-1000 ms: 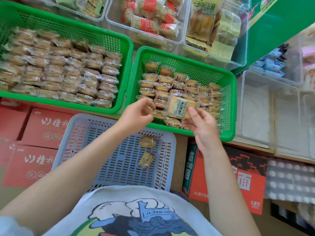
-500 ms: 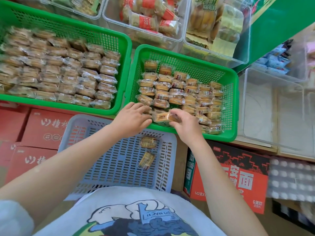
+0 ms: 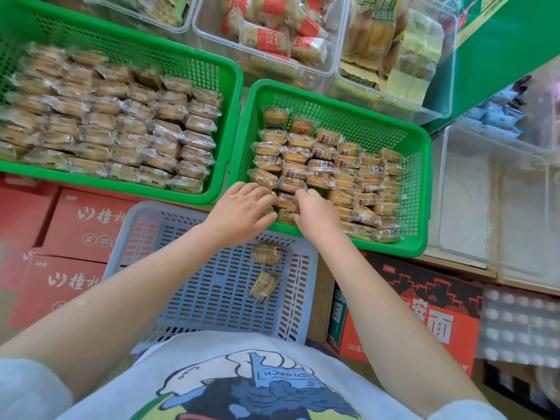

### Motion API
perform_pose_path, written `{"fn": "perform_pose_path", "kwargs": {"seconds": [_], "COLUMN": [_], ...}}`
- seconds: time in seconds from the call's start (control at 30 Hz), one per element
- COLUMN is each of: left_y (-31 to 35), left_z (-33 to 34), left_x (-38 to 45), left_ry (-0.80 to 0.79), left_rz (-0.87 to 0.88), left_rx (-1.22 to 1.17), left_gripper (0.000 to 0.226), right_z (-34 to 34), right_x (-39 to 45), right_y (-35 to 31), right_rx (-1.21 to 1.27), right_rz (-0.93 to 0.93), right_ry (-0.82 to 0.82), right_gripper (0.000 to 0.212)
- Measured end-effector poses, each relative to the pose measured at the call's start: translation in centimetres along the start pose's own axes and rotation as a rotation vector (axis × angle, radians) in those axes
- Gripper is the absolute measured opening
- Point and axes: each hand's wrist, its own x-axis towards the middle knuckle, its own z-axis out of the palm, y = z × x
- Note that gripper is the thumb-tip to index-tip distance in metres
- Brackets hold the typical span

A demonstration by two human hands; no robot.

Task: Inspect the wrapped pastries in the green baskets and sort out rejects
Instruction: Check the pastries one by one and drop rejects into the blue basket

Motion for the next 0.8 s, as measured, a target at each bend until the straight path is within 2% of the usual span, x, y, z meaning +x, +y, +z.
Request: {"fn": "perform_pose_path", "kwargs": {"seconds": [0.1, 0.23, 0.33, 0.43, 0.5, 0.6, 0.8], "left_y": [0.1, 0.5, 0.7, 0.6, 0.4, 0.4, 0.3], "left_z": [-0.7, -1.1, -1.0, -0.9, -0.9, -0.7, -0.5], "left_x": [-0.2, -0.1, 0.2, 0.2, 0.1, 0.1, 0.1], "left_ry": [-0.104, -0.221, -0.22, -0.203, -0.197, -0.178, -0.139], "left_rz": [0.018, 0.012, 0.013, 0.042, 0.061, 0.071, 0.068], "left_rx": [0.037, 0.103, 0.111, 0.119, 0.116, 0.128, 0.131], "left_gripper": [0.062, 0.064, 0.065, 0.064, 0.064, 0.068, 0.078], "right_z": [0.1, -0.4, -0.3, 0.5, 0.9, 1.1, 1.1], "right_x": [0.7, 1.3, 1.7, 1.8, 1.7, 1.9, 2.1], "right_y": [-0.2, 0.0, -0.1, -0.3, -0.3, 0.0, 0.2], "right_rx": [-0.022, 0.118, 0.177, 0.165, 0.159, 0.127, 0.204], "right_rz": [0.078, 0.088, 0.057, 0.042, 0.09, 0.193, 0.233], "right_ry": [0.013, 0.017, 0.096, 0.093, 0.099, 0.078, 0.059], "right_gripper": [0.036, 0.018, 0.014, 0.026, 0.033, 0.031, 0.032]}}
